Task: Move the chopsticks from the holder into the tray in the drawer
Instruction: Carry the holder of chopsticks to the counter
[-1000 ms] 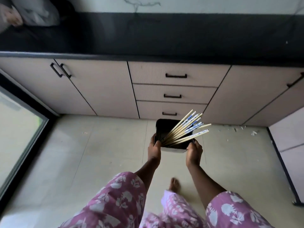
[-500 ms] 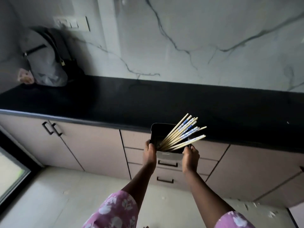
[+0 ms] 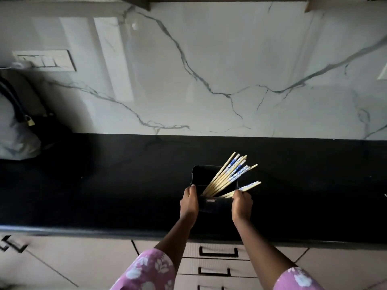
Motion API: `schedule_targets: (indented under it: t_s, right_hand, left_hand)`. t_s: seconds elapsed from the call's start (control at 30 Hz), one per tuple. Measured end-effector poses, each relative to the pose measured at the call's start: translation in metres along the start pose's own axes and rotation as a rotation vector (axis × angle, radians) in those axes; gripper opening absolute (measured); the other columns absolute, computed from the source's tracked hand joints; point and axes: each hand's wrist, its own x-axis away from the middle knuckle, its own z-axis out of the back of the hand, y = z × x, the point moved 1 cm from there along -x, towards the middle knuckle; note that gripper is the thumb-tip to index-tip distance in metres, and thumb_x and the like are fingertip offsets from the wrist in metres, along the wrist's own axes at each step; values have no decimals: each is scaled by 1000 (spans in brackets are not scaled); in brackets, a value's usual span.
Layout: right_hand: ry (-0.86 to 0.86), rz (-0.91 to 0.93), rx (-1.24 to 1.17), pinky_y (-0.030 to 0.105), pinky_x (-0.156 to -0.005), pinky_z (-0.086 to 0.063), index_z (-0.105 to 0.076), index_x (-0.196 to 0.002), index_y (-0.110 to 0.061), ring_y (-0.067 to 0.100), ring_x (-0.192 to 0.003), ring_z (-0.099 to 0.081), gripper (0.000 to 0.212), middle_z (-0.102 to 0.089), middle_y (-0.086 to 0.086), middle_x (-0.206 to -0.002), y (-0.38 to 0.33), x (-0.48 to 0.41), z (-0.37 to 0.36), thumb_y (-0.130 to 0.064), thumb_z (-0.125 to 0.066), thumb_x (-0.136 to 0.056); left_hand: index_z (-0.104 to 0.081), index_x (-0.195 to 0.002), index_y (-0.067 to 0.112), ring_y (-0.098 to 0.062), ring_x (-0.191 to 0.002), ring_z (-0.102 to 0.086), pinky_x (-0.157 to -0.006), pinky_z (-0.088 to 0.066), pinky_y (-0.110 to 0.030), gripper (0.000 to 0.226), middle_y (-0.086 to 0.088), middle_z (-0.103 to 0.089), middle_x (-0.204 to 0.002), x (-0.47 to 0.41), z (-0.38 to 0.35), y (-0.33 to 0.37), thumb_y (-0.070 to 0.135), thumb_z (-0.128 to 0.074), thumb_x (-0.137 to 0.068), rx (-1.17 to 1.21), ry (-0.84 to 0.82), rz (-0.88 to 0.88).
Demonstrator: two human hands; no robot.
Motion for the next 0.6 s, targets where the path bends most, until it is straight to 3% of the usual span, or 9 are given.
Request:
schedule_targets:
  t_s: [0.07,0.17,0.33,0.47,0.6]
  right_hand:
    - [9,-20,24,34,-71,-37,-60,-87,6,32,-83,-53,48,-56,18,-88,-3,-17,-10,-30,-35,-68]
    - [33,-55,88,41,-84,-44,-61,-98,10,40,-99,-57,36,-62,25,-103,-10,-40,-19,-18,-42,-87]
    - [7,-52,142,43,-89,-43,-61,-91,3,39,-105,-55,26,-61,26,-111,-18,-65,-26,-13,-41,-89]
    - [8,-66,141,42,-90,-43,-61,-102,9,38,-105,-56,33,-61,25,-112,-20,-73,-29,-14,-41,-90]
    - [-22,-48,138,37,-76,-40,-59,-76,-1,28,-85,-54,26,-60,20,-93,-17,-76,-30,-15,-41,-89]
  left_hand:
    - [-46,-139,19,-32,-125,-47,-109,-35,-41,51,-16,-49,-138,-16,-5,8,46,-30,-99,-28,0,-3]
    - [-43,-141,17,-33,-129,-43,-108,-33,-41,55,-16,-44,-142,-33,-12,20,49,-26,-99,-77,10,17]
    - [-43,-141,17,-34,-130,-42,-107,-33,-42,61,-16,-44,-143,-54,-23,31,55,-23,-98,-135,32,40]
    - [-43,-141,16,-35,-129,-43,-106,-32,-41,61,-17,-45,-141,-58,-29,34,54,-22,-98,-165,59,49]
    - [-45,-140,17,-35,-127,-45,-106,-34,-42,62,-17,-47,-139,-56,-32,34,55,-21,-98,-165,87,65]
